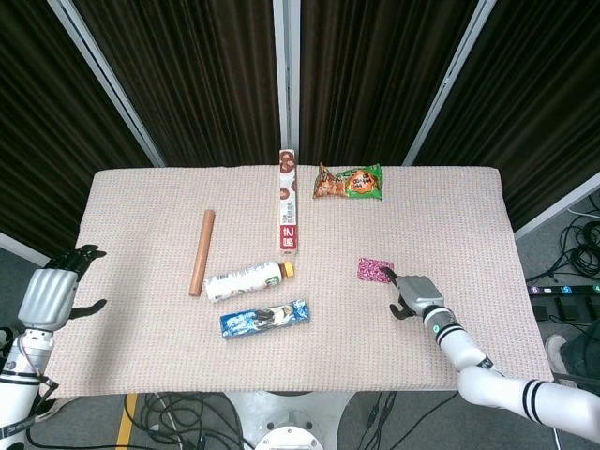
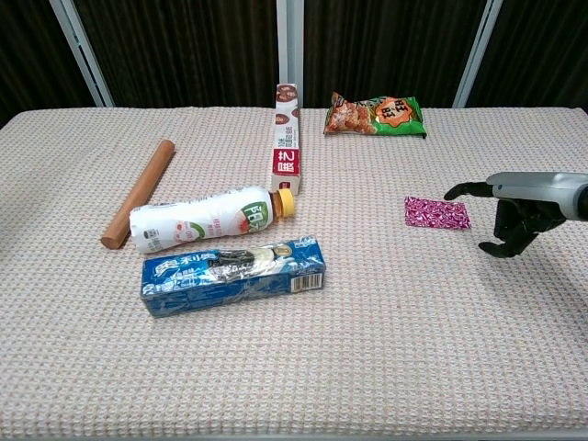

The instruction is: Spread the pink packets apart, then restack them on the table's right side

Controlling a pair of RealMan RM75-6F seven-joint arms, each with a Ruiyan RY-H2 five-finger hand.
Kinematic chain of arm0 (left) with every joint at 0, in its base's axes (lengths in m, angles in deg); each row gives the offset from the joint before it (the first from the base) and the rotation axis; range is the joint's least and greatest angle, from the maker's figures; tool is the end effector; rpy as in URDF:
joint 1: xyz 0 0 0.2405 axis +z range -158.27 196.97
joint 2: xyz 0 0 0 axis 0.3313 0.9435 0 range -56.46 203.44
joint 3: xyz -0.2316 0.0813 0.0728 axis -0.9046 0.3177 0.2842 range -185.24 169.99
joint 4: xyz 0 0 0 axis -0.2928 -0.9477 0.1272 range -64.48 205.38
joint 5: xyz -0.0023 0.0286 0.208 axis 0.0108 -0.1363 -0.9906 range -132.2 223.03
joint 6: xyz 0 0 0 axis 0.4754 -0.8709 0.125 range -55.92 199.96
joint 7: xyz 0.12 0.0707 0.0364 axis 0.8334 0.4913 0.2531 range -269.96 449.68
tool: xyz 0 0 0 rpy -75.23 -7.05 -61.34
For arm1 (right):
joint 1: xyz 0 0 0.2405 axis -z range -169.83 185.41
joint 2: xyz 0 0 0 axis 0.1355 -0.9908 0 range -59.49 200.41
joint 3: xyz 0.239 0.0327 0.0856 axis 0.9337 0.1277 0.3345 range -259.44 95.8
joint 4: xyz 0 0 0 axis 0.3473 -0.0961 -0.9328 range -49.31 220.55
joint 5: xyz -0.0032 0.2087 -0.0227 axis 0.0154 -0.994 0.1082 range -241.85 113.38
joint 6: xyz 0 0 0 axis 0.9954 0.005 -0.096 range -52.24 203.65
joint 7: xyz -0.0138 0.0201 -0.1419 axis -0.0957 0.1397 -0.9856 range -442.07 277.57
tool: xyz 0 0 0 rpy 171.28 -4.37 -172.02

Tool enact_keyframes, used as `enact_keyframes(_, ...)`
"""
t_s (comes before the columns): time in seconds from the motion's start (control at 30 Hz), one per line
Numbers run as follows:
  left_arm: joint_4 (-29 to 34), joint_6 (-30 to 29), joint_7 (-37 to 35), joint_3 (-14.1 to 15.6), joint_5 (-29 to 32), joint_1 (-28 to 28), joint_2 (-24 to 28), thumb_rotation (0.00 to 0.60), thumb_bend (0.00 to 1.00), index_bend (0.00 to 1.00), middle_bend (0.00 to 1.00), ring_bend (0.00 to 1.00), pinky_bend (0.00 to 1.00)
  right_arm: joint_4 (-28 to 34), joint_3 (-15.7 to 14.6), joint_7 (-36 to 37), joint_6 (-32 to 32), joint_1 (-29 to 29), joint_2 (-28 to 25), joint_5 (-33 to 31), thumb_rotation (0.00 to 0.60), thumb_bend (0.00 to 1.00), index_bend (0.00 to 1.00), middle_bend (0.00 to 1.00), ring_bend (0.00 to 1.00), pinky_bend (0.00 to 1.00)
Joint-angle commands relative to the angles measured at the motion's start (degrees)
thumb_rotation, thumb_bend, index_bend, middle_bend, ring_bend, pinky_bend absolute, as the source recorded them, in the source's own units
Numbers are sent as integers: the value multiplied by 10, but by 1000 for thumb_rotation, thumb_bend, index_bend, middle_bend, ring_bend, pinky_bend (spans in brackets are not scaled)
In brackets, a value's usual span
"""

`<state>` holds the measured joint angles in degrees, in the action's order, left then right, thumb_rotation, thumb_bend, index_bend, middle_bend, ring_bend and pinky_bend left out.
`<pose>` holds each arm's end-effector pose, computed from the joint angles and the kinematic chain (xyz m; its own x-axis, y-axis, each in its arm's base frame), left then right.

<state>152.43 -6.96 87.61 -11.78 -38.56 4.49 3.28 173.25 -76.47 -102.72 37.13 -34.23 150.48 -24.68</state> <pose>-0.3088 0.2444 0.1343 0.4246 0.0056 0.9054 0.8996 -0.1153 -0.4212 -0.2299 -0.3238 -0.0088 0.3062 -0.6355 0.7088 -0.9391 -0.0798 0.3341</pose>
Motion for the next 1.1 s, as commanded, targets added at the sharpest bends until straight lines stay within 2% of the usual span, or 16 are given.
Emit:
enact_keyframes(0.03,0,0,-1,0,0,0,1,600,0,293,307,253,328,-8,-7,-14,5,-23,12,-28,600,374,20,1000,1000,1000)
enact_keyframes(0.53,-3,7,-23,-2,5,2,7,600,0,293,307,253,327,-40,-28,-16,24,-86,34,-129,600,375,46,1000,1000,1000)
enact_keyframes(0.73,-2,7,-25,-4,8,4,9,600,0,293,307,253,327,-47,-34,-8,31,-101,41,-143,600,374,47,1000,1000,1000)
enact_keyframes(1.1,-3,11,-28,-5,14,6,8,600,0,293,308,253,327,-71,-64,-5,47,-124,50,-172,600,374,56,1000,1000,1000)
